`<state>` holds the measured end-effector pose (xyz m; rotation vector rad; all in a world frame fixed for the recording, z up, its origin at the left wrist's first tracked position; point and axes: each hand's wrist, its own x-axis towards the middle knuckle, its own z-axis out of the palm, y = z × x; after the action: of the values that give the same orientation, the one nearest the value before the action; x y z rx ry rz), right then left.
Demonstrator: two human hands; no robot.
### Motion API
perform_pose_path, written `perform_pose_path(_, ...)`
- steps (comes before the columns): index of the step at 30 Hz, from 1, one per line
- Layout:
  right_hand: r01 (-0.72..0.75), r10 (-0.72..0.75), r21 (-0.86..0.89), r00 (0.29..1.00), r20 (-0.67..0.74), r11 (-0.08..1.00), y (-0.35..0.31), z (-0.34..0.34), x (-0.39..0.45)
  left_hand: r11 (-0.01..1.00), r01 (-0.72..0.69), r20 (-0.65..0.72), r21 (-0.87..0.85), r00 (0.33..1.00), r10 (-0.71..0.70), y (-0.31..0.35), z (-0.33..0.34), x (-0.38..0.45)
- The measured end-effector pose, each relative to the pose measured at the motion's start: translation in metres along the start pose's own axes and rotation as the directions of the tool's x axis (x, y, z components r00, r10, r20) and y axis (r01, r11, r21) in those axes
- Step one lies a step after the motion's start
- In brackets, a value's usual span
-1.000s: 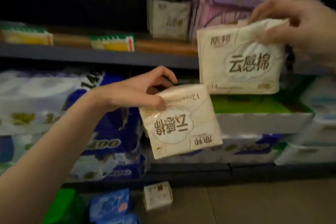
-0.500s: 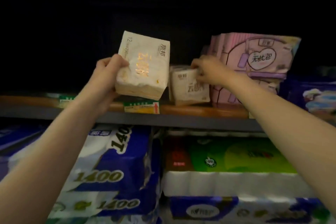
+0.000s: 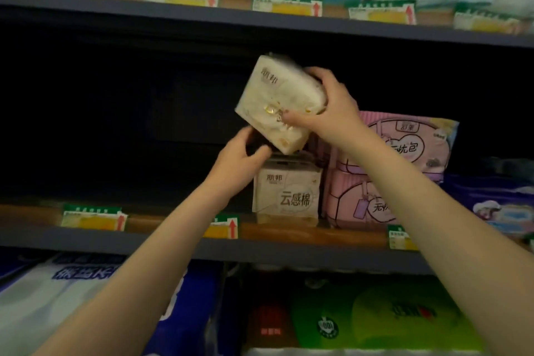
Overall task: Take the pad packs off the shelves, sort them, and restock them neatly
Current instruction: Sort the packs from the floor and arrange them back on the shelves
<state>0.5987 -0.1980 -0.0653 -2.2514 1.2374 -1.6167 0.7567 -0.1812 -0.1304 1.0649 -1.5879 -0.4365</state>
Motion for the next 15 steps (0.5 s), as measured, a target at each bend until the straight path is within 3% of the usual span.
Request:
perform_pose_path(2, 0.055, -0.027, -0.352, 0.996, 0.085, 0.934, 0.008, 0.005, 0.015, 0.955, -0.041, 0.122, 0.295, 0.993, 0.005, -0.012, -0.002, 0.003)
perform_pose_path(6, 0.207, -0.052, -0.746, 0.973, 0.226, 0.633, 0.037, 0.036, 0.030, 0.866, -0.147, 0.297, 0.478, 0.955, -0.002, -0.025, 0.006, 0.005)
perform_pose_path(10, 0.289, -0.069, -0.831, 0.954, 0.293, 0.476, 0.056, 0.043, 0.035, 0.827, -0.194, 0.356, 0.528, 0.934, -0.008, -0.029, 0.001, 0.021)
perform_pose_path(15, 0.328, -0.084, -0.792, 0.939, 0.334, 0.515, 0.079, 0.054, 0.052, 0.776, -0.236, 0.380, 0.585, 0.925, -0.006, -0.031, 0.006, 0.033)
